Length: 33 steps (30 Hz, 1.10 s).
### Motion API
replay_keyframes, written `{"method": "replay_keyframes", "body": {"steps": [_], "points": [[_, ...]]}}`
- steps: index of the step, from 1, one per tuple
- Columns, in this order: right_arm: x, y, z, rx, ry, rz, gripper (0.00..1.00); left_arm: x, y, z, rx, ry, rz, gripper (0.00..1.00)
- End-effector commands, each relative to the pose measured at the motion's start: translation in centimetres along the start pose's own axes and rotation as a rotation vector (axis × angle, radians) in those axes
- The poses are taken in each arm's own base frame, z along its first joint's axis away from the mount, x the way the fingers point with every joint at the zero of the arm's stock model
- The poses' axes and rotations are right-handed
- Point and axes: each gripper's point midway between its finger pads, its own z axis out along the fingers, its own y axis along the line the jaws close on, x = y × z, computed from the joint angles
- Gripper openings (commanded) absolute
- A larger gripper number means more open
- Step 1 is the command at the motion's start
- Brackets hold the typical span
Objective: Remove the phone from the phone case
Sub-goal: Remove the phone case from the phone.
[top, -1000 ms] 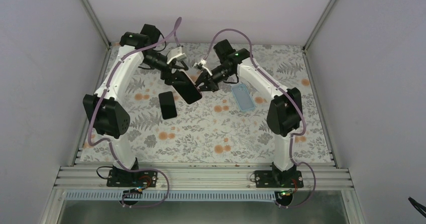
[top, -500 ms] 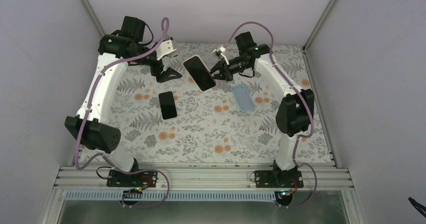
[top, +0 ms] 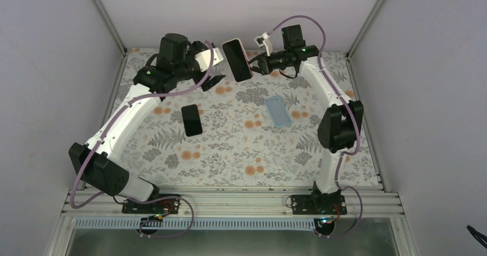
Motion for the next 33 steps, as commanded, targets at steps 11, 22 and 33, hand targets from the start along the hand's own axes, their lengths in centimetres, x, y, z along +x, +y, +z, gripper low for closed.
{"method": "replay_keyframes", "body": {"steps": [11, 22, 33], "points": [[-7.0, -3.4, -1.7, 0.273, -0.203, 0.007, 0.03, -6.3, 0.3, 7.8, -0.236, -0.143, 0.034, 1.00], [-8.3, -4.3, -3.2, 0.368, -0.308, 0.038, 0.03, -6.3, 2.2, 10.6, -0.330, -0.190, -0.033, 1.00], [-9.5, -3.7, -4.2, 0.381, -0.365, 0.055, 0.03, -4.5, 1.6, 13.0, -0.296, -0.160, -0.085, 0.99]]}}
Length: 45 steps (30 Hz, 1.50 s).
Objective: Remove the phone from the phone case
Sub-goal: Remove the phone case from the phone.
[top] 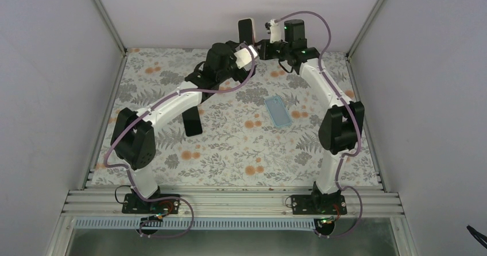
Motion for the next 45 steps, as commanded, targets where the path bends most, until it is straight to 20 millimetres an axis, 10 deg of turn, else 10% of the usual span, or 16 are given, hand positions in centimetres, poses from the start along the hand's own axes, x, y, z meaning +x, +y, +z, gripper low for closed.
{"method": "replay_keyframes", "body": {"steps": [1, 45], "points": [[-4.5, 2.9, -2.7, -0.037, -0.144, -0.057, 0.03, -1.1, 1.2, 0.0, -0.047, -0.039, -0.046, 1.00], [-4.5, 4.1, -2.3, -0.071, -0.141, -0.066, 0.03, -1.0, 3.9, 1.8, -0.166, -0.040, -0.076, 0.97]]}}
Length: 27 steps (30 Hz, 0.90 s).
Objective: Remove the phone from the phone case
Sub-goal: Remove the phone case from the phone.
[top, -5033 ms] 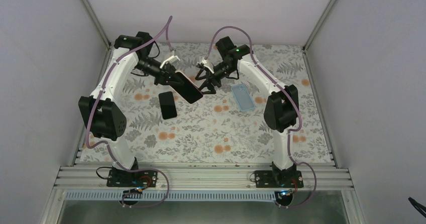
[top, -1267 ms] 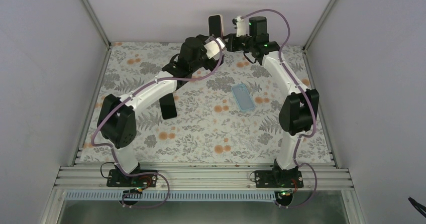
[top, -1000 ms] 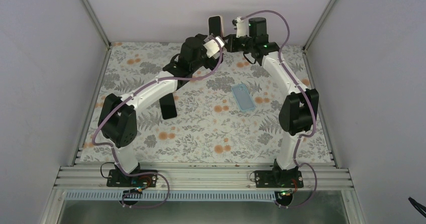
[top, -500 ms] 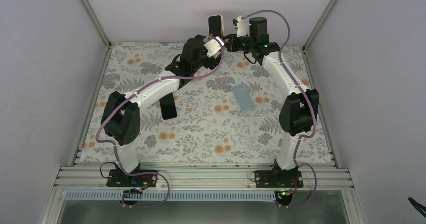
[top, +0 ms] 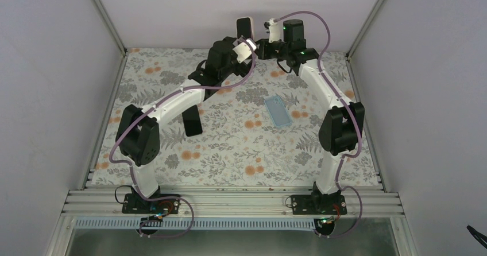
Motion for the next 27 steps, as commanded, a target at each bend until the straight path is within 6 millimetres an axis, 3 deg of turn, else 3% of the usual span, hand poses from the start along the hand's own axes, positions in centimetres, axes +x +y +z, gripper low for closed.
{"method": "replay_keyframes", "body": {"steps": [1, 7, 14, 21, 27], "points": [[-3.9, 3.2, -2.0, -0.055, -0.111, -0.074, 0.03, -1.2, 1.4, 0.7, -0.047, -0.032, -0.014, 0.97], [-4.1, 3.5, -2.5, -0.054, -0.119, -0.071, 0.03, -0.1, 3.6, 0.6, -0.187, -0.002, -0.034, 0.91], [-3.2, 4.4, -2.7, -0.100, -0.079, -0.021, 0.03, 1.1, 7.8, -2.8, -0.509, -0.015, 0.017, 0.83], [-1.1, 5.8, -2.5, -0.209, 0.007, 0.027, 0.03, -1.3, 8.6, -6.8, -0.716, -0.189, 0.174, 0.75], [0.2, 6.7, -2.6, -0.305, 0.069, 0.063, 0.03, -1.9, 9.3, -8.1, -0.853, -0.218, 0.291, 0.69]]}}
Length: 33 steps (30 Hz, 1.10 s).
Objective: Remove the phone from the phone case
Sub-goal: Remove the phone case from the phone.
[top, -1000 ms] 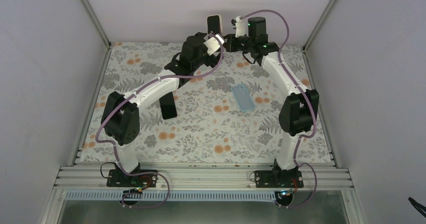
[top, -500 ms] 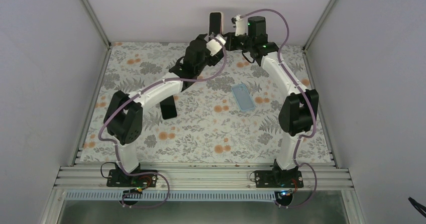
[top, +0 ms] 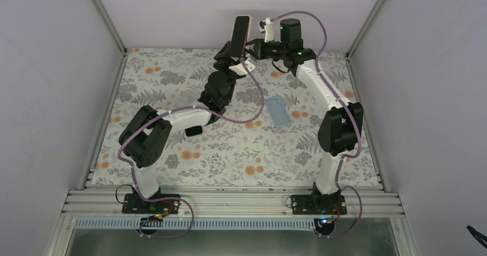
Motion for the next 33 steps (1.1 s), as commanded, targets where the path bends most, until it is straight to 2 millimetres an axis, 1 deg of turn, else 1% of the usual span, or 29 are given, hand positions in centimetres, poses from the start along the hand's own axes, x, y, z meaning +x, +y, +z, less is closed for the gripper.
{"method": "replay_keyframes", "body": {"steps": [1, 3, 6, 9, 13, 17, 22, 27, 30, 33], "points": [[0.5, 3.8, -2.2, -0.166, 0.064, 0.029, 0.03, 0.1, 8.5, -0.4, -0.371, 0.007, 0.059, 0.66], [0.9, 4.1, -2.4, -0.210, 0.082, 0.046, 0.03, 0.3, 8.5, -0.6, -0.403, -0.003, 0.101, 0.64], [1.2, 4.9, -2.8, -0.267, 0.099, 0.033, 0.03, 0.6, 8.2, -0.8, -0.430, -0.015, 0.135, 0.62], [1.5, 5.4, -3.1, -0.300, 0.117, 0.032, 0.03, 0.9, 7.7, -0.9, -0.423, -0.018, 0.152, 0.54], [1.7, 6.1, -3.6, -0.344, 0.134, 0.035, 0.03, 1.2, 7.5, -1.1, -0.437, -0.021, 0.166, 0.48], [2.0, 6.7, -3.9, -0.386, 0.150, 0.040, 0.03, 0.7, 6.7, -1.1, -0.417, -0.061, 0.180, 0.39], [1.9, 6.7, -4.0, -0.394, 0.151, 0.048, 0.04, -0.2, 5.8, -1.2, -0.406, -0.091, 0.191, 0.27], [1.9, 6.4, -4.0, -0.389, 0.152, 0.056, 0.03, -0.8, 5.2, -0.8, -0.405, -0.104, 0.200, 0.20], [2.2, 5.9, -3.9, -0.379, 0.156, 0.061, 0.03, -1.1, 4.7, -0.7, -0.390, -0.114, 0.195, 0.16], [2.2, 5.2, -4.0, -0.353, 0.149, 0.053, 0.03, -1.4, 4.0, -0.6, -0.359, -0.121, 0.178, 0.07]]}}
